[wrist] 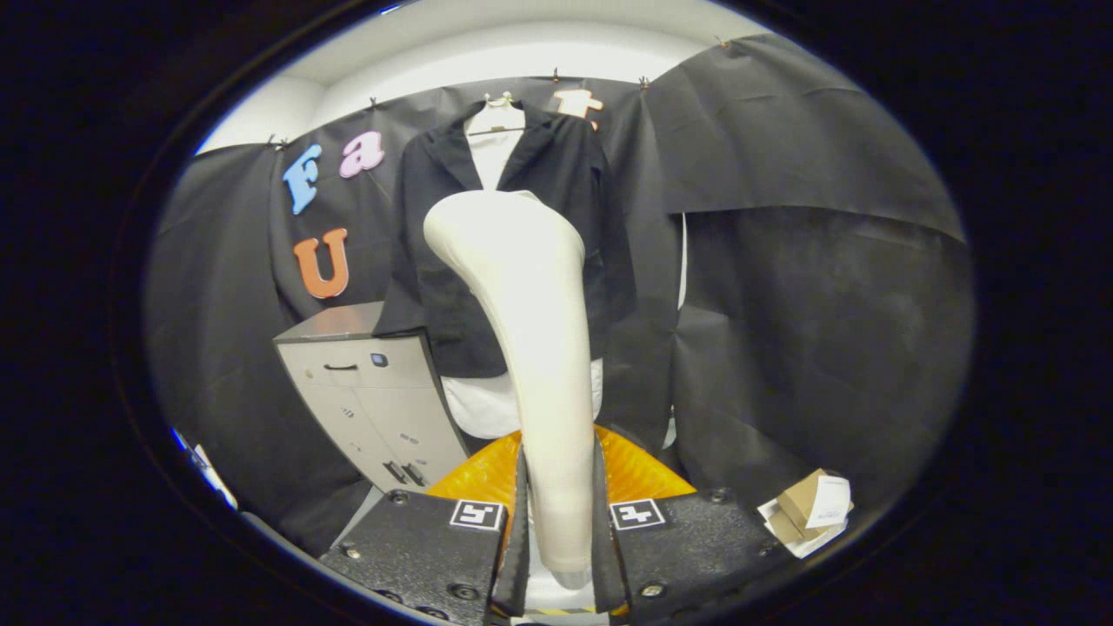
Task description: Iron the clothes twice with a garment steamer, once on the left side and once on the right side.
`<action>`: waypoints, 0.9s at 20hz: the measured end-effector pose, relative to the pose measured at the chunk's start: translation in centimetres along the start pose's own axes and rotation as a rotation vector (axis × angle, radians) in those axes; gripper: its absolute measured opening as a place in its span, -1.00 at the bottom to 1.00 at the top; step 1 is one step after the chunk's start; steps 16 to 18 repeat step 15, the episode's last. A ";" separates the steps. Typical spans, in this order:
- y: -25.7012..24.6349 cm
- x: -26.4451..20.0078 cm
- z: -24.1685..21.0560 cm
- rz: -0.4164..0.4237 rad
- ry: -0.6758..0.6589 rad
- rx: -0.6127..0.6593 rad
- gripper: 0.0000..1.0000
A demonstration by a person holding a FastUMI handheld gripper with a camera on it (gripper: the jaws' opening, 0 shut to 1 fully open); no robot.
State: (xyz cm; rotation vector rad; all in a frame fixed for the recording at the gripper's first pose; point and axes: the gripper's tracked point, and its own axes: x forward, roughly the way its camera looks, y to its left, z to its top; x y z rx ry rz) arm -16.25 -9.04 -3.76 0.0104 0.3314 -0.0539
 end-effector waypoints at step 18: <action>-5.0 -10.8 -1.5 0.167 -0.030 0.011 -0.37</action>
